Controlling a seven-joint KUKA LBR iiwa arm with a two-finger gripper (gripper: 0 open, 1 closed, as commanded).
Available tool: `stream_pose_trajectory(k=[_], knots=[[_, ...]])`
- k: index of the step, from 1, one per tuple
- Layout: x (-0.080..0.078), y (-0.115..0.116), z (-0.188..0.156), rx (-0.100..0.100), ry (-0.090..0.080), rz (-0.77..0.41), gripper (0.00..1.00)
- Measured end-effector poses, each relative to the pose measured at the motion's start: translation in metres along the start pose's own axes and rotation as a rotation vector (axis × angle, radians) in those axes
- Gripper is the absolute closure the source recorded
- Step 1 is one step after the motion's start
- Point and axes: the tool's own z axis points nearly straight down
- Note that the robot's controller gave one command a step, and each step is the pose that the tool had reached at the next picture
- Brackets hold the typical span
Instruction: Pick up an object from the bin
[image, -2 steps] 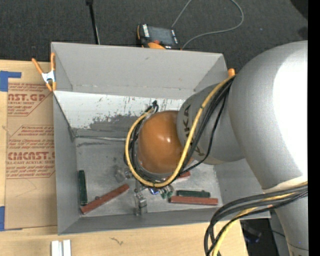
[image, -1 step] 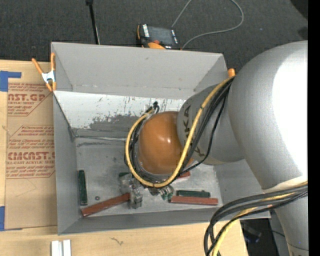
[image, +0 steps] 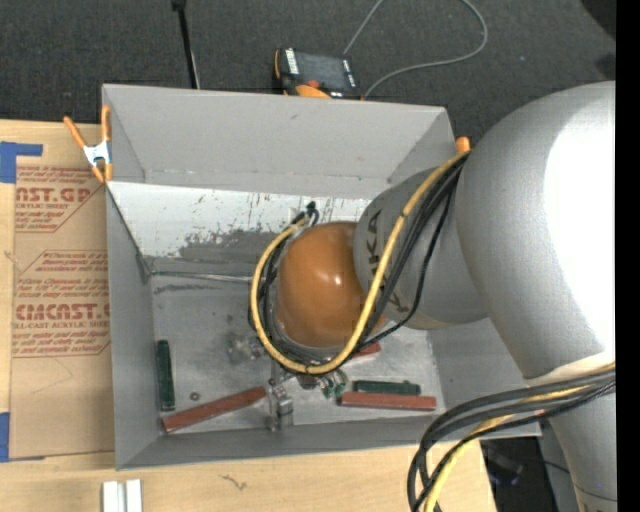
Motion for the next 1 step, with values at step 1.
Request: stream_pose_trajectory(k=[1], knots=[[0.0016,0.0003,0.0005,-0.001,0.007,-0.001,1.0]])
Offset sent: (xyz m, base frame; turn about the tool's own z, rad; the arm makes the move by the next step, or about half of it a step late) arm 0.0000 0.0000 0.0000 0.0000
